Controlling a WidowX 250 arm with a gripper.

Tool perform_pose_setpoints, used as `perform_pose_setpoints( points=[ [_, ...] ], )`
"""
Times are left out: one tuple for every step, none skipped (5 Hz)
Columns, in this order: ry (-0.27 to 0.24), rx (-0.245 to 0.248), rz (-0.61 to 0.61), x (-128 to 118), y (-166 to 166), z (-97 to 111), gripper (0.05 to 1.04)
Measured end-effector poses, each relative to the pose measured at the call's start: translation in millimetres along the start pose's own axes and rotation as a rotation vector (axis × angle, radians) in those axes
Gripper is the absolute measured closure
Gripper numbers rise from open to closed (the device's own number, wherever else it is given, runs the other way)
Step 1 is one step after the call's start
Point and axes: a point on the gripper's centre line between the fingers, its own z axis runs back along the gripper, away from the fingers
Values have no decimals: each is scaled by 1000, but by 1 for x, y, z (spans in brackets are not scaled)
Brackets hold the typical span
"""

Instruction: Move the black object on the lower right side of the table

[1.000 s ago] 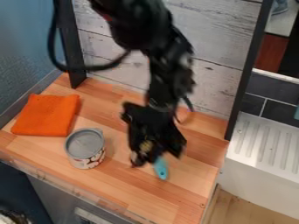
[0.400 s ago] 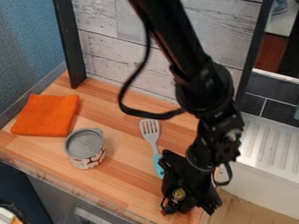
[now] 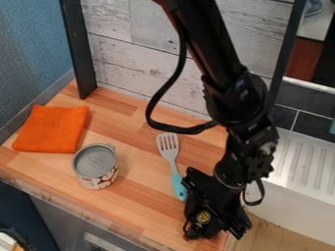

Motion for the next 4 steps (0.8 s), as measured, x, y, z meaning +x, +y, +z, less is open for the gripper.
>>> perform_pose_setpoints(
  points=[
    [24,-21,67,-7,9,5,187],
    [-37,-48,67,-5,11,23,68],
    [-55,-84,92,-8,15,36,74],
    [-149,-107,101,-9,18,74,79]
  ],
)
